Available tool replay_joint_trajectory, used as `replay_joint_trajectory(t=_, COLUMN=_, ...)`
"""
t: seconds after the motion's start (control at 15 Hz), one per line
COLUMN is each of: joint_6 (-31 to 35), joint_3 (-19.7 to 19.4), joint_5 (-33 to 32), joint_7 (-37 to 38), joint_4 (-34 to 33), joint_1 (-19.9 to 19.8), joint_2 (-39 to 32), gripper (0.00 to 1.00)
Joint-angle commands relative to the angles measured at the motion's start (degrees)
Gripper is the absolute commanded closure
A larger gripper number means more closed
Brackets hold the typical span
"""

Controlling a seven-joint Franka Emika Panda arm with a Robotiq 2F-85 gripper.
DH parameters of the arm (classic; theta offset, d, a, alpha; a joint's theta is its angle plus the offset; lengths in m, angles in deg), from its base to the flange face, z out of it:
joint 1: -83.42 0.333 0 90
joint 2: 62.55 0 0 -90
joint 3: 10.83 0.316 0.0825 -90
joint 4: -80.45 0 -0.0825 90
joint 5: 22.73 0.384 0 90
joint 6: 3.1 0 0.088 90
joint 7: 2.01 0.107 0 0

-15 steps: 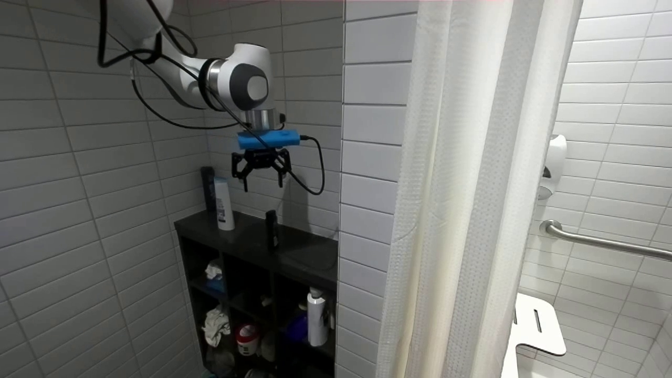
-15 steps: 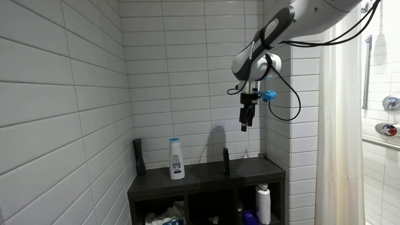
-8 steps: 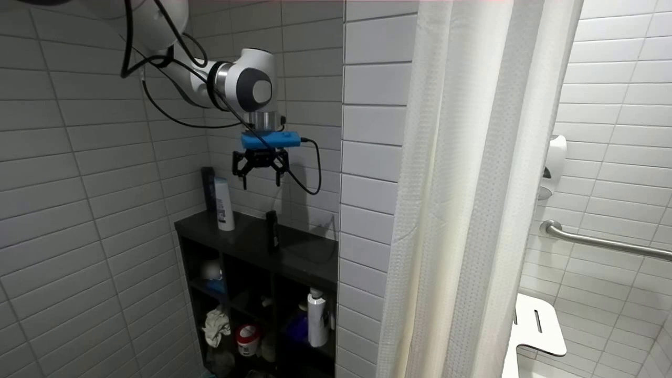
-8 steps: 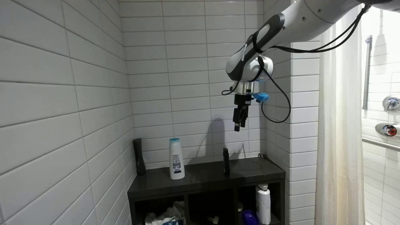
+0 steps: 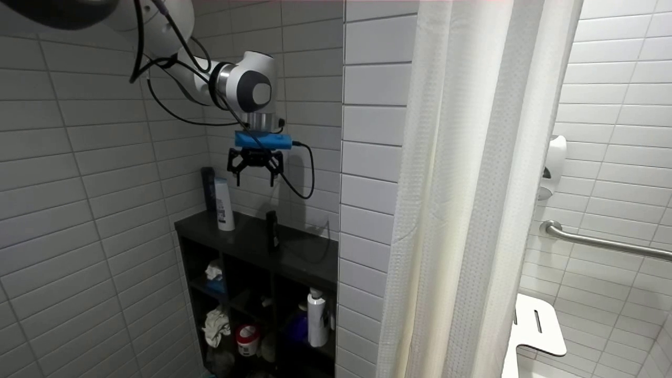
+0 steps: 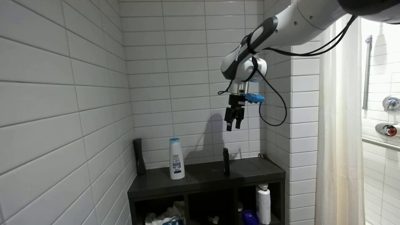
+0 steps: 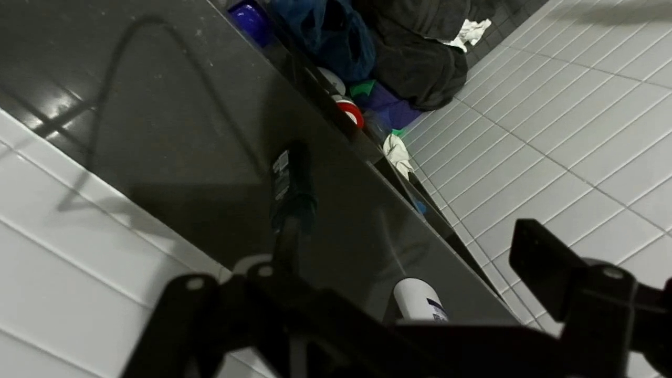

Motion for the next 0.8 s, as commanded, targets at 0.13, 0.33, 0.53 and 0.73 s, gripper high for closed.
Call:
replay_joint_trajectory(t=0.13, joint_6=-5.02, joint_3=0.34, joint_5=-0.08, joint_7=9.93, joint_4=-5.37, joint_1=-0.08, joint_2=-3.32, gripper=0.0)
replay_joint_trajectory(t=0.33, joint_6=-6.84, joint_3=0.27, joint_5=-0.02, joint_7=13.38, joint_4=-6.97, joint_1=-0.07, joint_2=-4.64, gripper=0.0)
replay_joint_trajectory(t=0.53, joint_6=-8.68, joint_3=0.32, joint_5=-0.01, joint_7=15.64, joint_4=-9.14, joint_1=-0.04, joint_2=-6.51, gripper=0.0)
replay_joint_trajectory(t=0.73, joint_6=-9.47, joint_3=0.13, joint_5=0.01, joint_7=15.94, joint_4=-9.57, joint_1=-0.68, joint_2=-7.79, gripper=0.0)
